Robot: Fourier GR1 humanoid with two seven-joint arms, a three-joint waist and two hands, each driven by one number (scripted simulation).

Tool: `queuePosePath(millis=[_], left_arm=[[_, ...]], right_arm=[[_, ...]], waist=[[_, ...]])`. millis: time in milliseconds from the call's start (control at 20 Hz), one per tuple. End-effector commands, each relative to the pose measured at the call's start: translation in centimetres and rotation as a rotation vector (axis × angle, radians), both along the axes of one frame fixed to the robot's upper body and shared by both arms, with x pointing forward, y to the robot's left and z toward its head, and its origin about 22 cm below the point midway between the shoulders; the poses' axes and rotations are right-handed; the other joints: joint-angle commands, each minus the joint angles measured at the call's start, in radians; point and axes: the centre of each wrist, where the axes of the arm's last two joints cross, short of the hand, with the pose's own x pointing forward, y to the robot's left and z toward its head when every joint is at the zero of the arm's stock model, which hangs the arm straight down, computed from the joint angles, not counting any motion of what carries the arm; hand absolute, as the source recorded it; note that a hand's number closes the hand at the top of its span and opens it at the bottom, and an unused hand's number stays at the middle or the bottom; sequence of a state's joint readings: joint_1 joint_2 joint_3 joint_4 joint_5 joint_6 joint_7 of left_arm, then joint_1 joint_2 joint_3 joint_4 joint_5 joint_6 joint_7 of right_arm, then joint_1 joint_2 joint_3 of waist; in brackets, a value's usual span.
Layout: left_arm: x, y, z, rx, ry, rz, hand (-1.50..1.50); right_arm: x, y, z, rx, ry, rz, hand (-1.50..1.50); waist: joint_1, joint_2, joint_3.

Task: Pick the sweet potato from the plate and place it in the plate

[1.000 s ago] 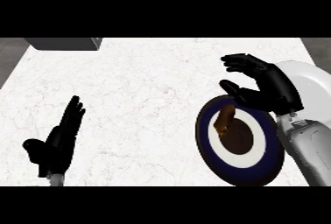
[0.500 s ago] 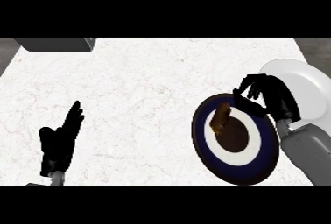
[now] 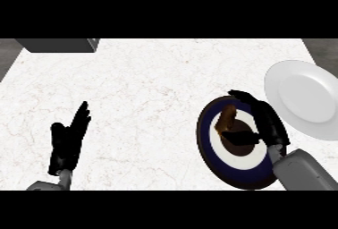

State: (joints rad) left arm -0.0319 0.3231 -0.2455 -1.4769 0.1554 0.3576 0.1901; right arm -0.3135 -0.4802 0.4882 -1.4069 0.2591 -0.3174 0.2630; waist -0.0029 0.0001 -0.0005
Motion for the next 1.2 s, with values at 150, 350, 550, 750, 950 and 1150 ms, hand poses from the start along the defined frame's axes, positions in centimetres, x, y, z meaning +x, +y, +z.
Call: queuePosePath(millis=[150,350,550,750,950,1150], left_arm=[[1.6,1.3,0.9,-0.003,0.009,-0.011,0.0],[1.8,-0.4,-0.2,-0.017,-0.001,-0.016,0.0],[1.3,0.0,-0.1,-0.007,0.012,-0.011,0.0],[0.9,-0.2,-0.2,-0.004,-0.013,-0.025,0.0],[0.2,0.4,-0.2,0.004,0.018,-0.002,0.0],[1.1,-0.8,-0.3,0.003,0.019,-0.007,0.0]], right_arm=[[1.1,-0.6,3.4,-0.429,0.127,0.022,-1.5],[4.4,3.3,7.2,-0.527,0.23,0.033,-1.5],[5.5,4.5,6.4,-0.591,0.446,0.067,-1.5],[6.7,5.4,7.3,-0.604,0.597,0.085,-1.5],[6.6,8.0,6.1,-0.626,0.655,0.069,-1.5],[7.4,5.0,4.9,-0.621,0.69,0.072,-1.5]], waist=[[-0.003,-0.004,-0.003],[0.015,0.002,-0.002],[0.021,0.004,-0.001],[0.015,0.002,0.0],[0.012,0.0,0.0],[0.008,0.0,0.001]])
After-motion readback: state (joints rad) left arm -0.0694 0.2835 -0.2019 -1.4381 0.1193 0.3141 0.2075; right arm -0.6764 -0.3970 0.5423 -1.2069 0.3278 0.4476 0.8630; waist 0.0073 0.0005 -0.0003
